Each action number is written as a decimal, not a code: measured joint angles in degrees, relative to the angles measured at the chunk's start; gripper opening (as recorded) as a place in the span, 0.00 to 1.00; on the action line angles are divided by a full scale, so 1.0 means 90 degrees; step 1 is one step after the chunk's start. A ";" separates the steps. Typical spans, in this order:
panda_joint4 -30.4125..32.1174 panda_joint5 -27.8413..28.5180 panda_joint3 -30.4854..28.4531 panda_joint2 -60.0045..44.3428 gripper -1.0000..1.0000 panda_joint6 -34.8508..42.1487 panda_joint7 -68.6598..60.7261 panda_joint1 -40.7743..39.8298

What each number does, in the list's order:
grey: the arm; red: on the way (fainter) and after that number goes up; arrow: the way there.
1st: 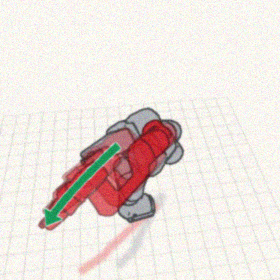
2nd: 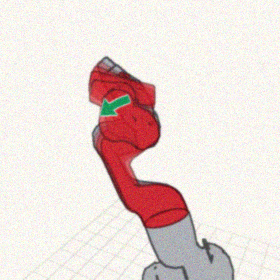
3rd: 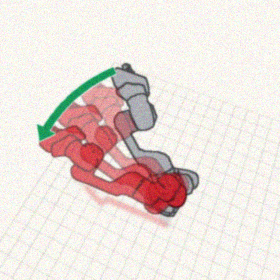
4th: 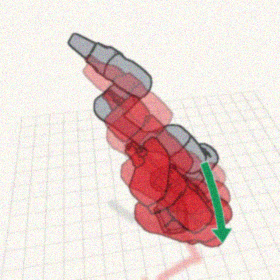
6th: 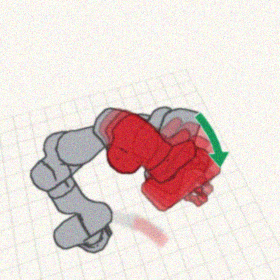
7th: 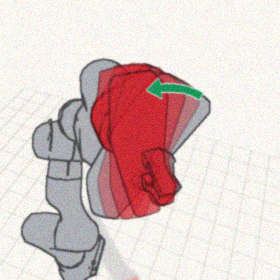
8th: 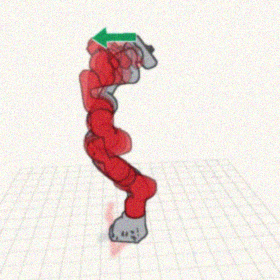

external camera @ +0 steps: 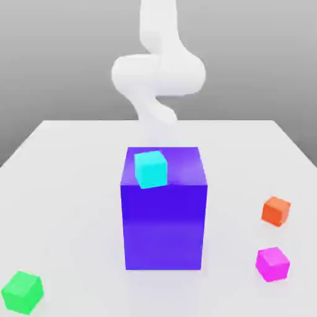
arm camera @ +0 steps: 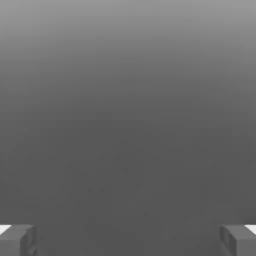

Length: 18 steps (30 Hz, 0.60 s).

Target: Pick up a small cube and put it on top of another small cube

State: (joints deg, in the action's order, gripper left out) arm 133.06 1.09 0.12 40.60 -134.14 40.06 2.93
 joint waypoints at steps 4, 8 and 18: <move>0.0233 0.0168 0.0006 -0.0962 0.50 -0.0431 -0.1084 0.0529; 0.0459 0.0266 0.0024 -0.1889 0.50 -0.0847 -0.2175 0.1003; 0.1023 0.0276 0.0260 -0.4193 0.50 -0.1893 -0.5062 0.2071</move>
State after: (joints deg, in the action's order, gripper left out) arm 142.26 3.58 2.46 2.87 -151.17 -5.50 21.57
